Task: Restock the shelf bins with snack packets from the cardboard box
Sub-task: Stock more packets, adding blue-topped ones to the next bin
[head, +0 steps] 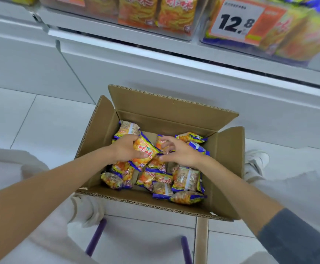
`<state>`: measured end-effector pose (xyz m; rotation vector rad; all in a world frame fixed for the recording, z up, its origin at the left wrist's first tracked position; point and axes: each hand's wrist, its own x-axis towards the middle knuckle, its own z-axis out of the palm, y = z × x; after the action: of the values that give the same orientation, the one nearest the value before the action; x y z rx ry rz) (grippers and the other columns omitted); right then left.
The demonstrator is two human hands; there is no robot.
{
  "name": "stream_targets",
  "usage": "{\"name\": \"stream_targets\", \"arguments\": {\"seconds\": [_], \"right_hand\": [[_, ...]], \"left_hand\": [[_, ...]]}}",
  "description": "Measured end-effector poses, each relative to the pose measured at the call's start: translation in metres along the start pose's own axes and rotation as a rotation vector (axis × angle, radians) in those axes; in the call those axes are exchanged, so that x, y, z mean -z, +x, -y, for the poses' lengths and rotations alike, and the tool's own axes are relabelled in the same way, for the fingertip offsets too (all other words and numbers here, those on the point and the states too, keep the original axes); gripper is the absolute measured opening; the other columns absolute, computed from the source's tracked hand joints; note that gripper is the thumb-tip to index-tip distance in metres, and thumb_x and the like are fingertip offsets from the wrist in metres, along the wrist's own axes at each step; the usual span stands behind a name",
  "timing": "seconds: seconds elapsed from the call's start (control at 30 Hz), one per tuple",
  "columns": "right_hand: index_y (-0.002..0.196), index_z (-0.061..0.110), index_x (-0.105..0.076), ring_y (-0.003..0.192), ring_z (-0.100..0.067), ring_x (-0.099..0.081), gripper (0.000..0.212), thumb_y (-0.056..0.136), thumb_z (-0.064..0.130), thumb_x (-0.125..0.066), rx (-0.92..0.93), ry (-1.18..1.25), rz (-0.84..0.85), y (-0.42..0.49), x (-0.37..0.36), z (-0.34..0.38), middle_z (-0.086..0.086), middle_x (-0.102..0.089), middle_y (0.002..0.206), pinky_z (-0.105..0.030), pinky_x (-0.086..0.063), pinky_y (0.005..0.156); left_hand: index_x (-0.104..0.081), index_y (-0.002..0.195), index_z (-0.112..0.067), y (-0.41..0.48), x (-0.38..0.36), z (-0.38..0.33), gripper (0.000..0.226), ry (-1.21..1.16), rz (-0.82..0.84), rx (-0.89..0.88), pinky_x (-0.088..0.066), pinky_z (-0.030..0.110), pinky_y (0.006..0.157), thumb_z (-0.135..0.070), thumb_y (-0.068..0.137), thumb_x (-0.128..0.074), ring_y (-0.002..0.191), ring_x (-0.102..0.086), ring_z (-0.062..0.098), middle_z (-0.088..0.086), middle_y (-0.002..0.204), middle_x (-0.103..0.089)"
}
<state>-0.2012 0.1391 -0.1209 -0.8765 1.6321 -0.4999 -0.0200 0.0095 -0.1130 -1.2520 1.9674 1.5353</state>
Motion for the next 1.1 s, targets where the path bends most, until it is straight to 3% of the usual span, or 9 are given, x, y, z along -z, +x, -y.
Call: {"name": "stream_targets", "arguments": {"seconds": [0.17,0.3,0.47,0.63,0.73,0.83,0.9,1.0,1.1], "right_hand": [[0.147,0.02,-0.038,0.137,-0.023,-0.039,0.074,0.083,0.025,-0.076,-0.194,-0.419,0.441,0.013,-0.031,-0.044,-0.004,-0.039,0.151,-0.037,-0.039,0.11],[0.145,0.018,-0.038,0.127,-0.025,-0.047,0.077,0.08,0.027,-0.078,-0.165,-0.654,0.537,0.022,-0.058,-0.058,-0.003,-0.045,0.144,-0.034,-0.044,0.098],[0.121,0.015,-0.059,0.098,-0.018,-0.061,0.042,0.082,0.016,-0.076,-0.206,-0.294,0.355,0.027,-0.049,-0.059,0.001,-0.06,0.11,-0.037,-0.052,0.087],[0.115,0.023,-0.06,0.079,-0.001,-0.061,0.023,0.093,0.015,-0.06,-0.147,0.122,0.16,0.005,0.002,-0.005,0.012,-0.066,0.087,-0.016,-0.047,0.068],[0.11,0.014,-0.065,0.07,-0.01,-0.068,0.022,0.097,0.009,-0.047,-0.123,0.414,0.099,-0.012,0.025,0.018,-0.001,-0.072,0.086,-0.026,-0.054,0.063],[0.104,0.018,-0.062,0.066,-0.011,-0.068,0.022,0.1,0.008,-0.042,-0.082,0.464,-0.002,-0.031,0.04,0.036,-0.004,-0.069,0.091,-0.023,-0.052,0.051],[0.109,0.016,-0.06,0.08,-0.017,-0.066,0.02,0.1,0.01,-0.042,-0.066,0.441,-0.05,-0.045,0.049,0.045,-0.006,-0.067,0.099,-0.026,-0.054,0.059],[0.113,0.017,-0.062,0.086,-0.017,-0.064,0.023,0.101,0.013,-0.043,-0.008,0.389,-0.111,-0.064,0.067,0.057,-0.003,-0.069,0.097,-0.029,-0.053,0.069],[0.108,0.018,-0.062,0.08,-0.01,-0.067,0.021,0.102,0.014,-0.043,0.083,0.382,-0.153,-0.084,0.078,0.077,0.001,-0.069,0.092,-0.027,-0.055,0.062]], "left_hand": [[-0.05,0.133,-0.009,-0.004,0.007,0.018,0.069,-0.027,-0.063,0.019,-0.055,0.034,0.087,-0.032,0.077,-0.081,0.105,-0.062,0.018,0.003,0.119,-0.063],[-0.055,0.123,-0.015,-0.006,0.008,0.025,0.054,-0.08,-0.024,0.01,-0.057,0.04,0.088,-0.029,0.077,-0.081,0.1,-0.066,0.017,0.001,0.112,-0.067],[-0.049,0.135,-0.015,-0.004,0.012,0.024,0.068,-0.092,-0.037,0.001,-0.056,0.04,0.091,-0.032,0.077,-0.081,0.104,-0.065,0.015,-0.002,0.118,-0.065],[-0.044,0.137,-0.016,-0.003,0.012,0.014,0.068,-0.084,-0.096,-0.051,-0.055,0.039,0.091,-0.033,0.081,-0.077,0.106,-0.062,0.015,-0.001,0.119,-0.062],[-0.04,0.138,-0.014,-0.007,0.008,-0.001,0.067,-0.125,-0.129,-0.109,-0.055,0.033,0.086,-0.031,0.083,-0.075,0.105,-0.062,0.014,0.001,0.119,-0.062],[-0.034,0.142,-0.01,-0.016,0.003,-0.02,0.074,-0.199,-0.143,-0.15,-0.053,0.037,0.092,-0.033,0.083,-0.074,0.106,-0.063,0.015,0.001,0.119,-0.063],[-0.034,0.142,-0.01,-0.024,0.002,-0.036,0.072,-0.205,-0.173,-0.184,-0.053,0.035,0.092,-0.033,0.085,-0.072,0.104,-0.063,0.015,0.0,0.117,-0.063],[-0.036,0.136,-0.012,-0.04,0.001,-0.06,0.057,-0.219,-0.283,-0.227,-0.049,0.021,0.074,-0.028,0.091,-0.066,0.094,-0.062,0.011,-0.006,0.102,-0.06],[-0.039,0.123,-0.02,-0.059,-0.003,-0.082,0.043,-0.403,-0.232,-0.21,-0.047,0.014,0.057,-0.035,0.091,-0.064,0.086,-0.056,0.0,-0.012,0.1,-0.057]]}}
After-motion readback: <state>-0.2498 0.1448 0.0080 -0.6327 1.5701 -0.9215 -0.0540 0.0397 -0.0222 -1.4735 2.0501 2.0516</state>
